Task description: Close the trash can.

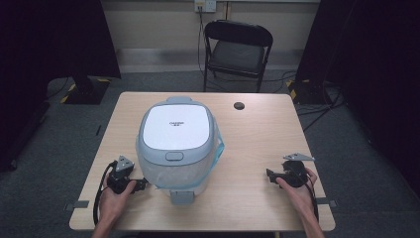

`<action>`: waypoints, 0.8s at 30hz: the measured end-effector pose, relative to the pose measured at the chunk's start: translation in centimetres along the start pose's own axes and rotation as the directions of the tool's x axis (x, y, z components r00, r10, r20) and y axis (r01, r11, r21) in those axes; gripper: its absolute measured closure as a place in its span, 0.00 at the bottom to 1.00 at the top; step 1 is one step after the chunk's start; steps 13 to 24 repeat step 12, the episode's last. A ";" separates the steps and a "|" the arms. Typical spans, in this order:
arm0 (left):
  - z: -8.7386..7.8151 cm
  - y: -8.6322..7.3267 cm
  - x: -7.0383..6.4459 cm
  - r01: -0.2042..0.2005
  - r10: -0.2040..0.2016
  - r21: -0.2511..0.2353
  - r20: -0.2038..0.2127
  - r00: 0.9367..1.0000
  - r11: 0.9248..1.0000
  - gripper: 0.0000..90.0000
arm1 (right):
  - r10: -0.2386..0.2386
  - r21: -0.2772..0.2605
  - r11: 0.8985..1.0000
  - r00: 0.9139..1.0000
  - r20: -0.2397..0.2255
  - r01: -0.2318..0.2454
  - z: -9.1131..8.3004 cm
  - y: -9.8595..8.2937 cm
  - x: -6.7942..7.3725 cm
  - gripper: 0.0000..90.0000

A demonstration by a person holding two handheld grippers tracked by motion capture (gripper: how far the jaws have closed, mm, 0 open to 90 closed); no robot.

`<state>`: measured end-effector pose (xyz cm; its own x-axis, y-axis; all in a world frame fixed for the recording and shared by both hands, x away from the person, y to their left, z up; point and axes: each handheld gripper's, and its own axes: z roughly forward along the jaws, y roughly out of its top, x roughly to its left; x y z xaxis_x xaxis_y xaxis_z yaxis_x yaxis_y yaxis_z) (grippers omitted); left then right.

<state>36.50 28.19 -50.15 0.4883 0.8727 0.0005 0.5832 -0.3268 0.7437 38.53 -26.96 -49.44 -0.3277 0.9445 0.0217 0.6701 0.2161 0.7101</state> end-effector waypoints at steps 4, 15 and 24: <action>0.0 0.0 0.0 0.000 0.000 0.000 0.000 1.000 1.000 0.20 | -0.025 -0.025 0.999 0.999 0.022 0.026 0.1 -0.4 0.3 0.16; 0.0 0.0 0.0 0.000 0.000 0.000 0.001 1.000 1.000 0.20 | -0.023 -0.037 0.999 0.999 0.026 0.024 0.1 -0.6 0.4 0.16; 0.0 0.0 0.0 0.000 0.000 0.000 0.001 1.000 1.000 0.20 | -0.023 -0.037 0.999 0.999 0.026 0.024 0.1 -0.6 0.4 0.16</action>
